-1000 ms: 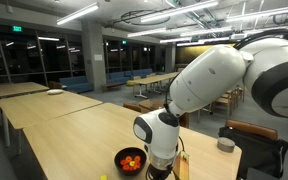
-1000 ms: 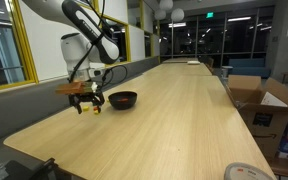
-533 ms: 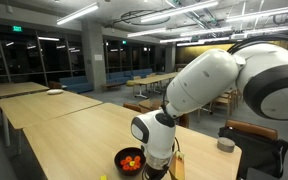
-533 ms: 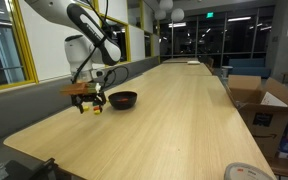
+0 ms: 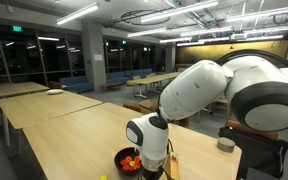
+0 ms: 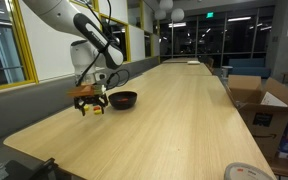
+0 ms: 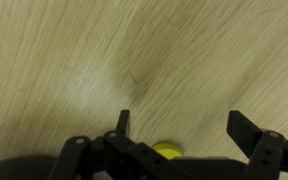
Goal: Pick up the orange object from the right and yellow object from the left near the bowl and put them in the bowl
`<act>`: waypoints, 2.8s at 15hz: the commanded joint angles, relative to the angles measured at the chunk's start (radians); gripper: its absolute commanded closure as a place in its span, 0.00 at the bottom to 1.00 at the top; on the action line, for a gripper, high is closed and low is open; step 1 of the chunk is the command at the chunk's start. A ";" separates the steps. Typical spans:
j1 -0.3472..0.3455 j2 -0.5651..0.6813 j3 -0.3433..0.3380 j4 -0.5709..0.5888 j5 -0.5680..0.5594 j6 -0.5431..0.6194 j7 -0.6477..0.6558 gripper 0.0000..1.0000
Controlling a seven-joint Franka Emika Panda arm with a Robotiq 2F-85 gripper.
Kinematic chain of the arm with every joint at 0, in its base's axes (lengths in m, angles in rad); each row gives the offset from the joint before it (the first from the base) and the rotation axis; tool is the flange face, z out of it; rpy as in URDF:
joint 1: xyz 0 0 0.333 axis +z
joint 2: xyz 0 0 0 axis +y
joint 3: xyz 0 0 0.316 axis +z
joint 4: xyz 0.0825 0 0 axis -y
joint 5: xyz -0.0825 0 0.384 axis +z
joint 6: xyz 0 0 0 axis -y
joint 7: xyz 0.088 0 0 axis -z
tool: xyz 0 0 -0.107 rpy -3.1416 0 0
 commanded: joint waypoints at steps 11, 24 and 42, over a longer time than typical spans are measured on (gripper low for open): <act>-0.117 0.038 0.111 0.141 0.019 0.000 -0.156 0.00; -0.228 0.052 0.210 0.156 0.092 -0.024 -0.327 0.00; -0.220 0.062 0.202 0.145 0.125 -0.060 -0.406 0.71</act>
